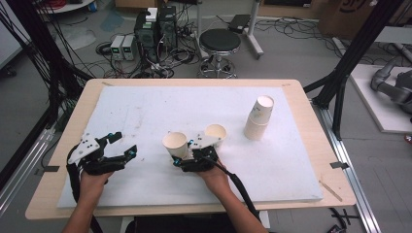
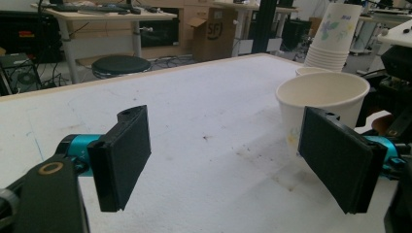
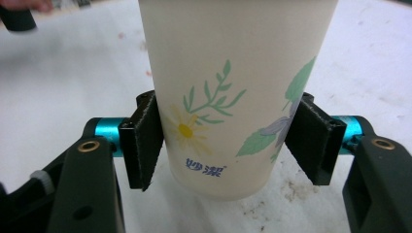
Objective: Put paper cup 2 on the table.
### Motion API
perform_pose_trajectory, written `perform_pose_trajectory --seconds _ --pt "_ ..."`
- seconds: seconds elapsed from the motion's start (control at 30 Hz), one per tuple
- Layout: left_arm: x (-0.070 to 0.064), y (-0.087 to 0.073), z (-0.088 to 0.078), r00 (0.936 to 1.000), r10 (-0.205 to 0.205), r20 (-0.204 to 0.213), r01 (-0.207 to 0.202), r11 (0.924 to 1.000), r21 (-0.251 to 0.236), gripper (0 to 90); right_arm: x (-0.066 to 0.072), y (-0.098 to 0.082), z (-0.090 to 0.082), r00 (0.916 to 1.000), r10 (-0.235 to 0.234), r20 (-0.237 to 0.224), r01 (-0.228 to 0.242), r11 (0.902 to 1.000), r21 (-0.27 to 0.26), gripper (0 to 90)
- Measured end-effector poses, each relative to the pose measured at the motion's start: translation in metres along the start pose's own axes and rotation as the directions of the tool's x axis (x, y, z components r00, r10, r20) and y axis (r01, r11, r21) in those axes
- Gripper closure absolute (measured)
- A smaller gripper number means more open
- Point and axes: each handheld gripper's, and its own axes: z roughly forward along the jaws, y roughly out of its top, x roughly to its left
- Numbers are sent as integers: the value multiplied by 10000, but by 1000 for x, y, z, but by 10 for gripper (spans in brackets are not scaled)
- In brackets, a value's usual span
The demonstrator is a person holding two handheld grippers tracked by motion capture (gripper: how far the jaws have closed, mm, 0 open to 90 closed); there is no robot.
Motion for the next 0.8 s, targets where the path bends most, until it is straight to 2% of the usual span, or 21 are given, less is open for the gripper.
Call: perform_pose_trajectory --seconds 0.17,0.37,0.43,0.5,0.53,0.67,0.73,0.8 --pt "-1 -1 1 10000 15 -8 -15 10000 56 193 2 1 10 9991 -197 -367 229 9958 883 350" --pt "-2 -1 1 10000 -37 3 37 10000 72 193 2 0 4 9985 -280 -464 341 9903 1346 350" --pt "-2 -1 2 10000 -24 28 24 9999 117 194 1 -2 2 9973 -542 -495 613 9860 1553 347" --pt "-2 -2 2 10000 -44 47 43 9999 111 194 1 -2 1 9968 -618 -504 695 9831 1692 345" --pt "-2 -2 3 10000 -40 48 39 9999 148 194 -1 -4 -2 9941 -898 -612 993 9793 1766 343" --pt "-3 -2 4 9999 -74 109 73 9999 157 193 -2 -5 -5 9942 -804 -717 924 9787 1834 311" --pt "-3 -3 5 9998 -120 141 118 9998 165 193 -3 -6 -9 9949 -413 -916 574 9820 1802 259" --pt "-3 -3 5 9997 -149 185 145 9997 195 193 -4 -9 -16 9957 -371 -848 508 9848 1660 245"
